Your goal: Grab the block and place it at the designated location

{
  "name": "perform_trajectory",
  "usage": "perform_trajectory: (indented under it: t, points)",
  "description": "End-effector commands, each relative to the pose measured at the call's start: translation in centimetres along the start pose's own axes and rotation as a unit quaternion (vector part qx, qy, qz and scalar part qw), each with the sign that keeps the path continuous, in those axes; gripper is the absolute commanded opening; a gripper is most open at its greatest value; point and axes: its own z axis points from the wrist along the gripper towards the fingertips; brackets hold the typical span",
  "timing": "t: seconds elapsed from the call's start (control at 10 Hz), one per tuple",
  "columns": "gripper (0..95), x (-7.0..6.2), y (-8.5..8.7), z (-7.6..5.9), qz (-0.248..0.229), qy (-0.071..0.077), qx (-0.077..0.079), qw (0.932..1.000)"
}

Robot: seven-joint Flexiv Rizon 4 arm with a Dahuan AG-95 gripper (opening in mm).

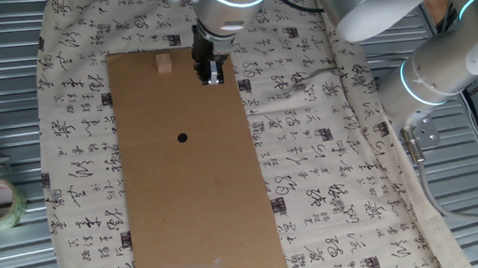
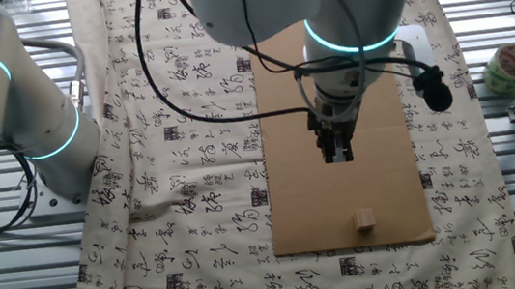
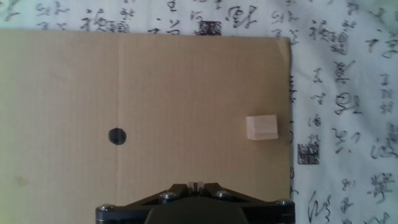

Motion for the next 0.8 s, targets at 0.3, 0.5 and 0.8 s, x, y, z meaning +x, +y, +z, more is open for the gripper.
perform_trajectory:
  t: [0.3, 0.5, 0.8]
  points:
    - [0.0, 0.04, -0.05, 0.05, 0.000, 0.001, -0.008, 1.0000]
    - [0.0, 0.04, -0.05, 0.05, 0.003, 0.002, -0.007, 1.0000]
    - [0.0, 0.04, -0.05, 0.05, 0.008, 0.002, -0.011, 0.9999]
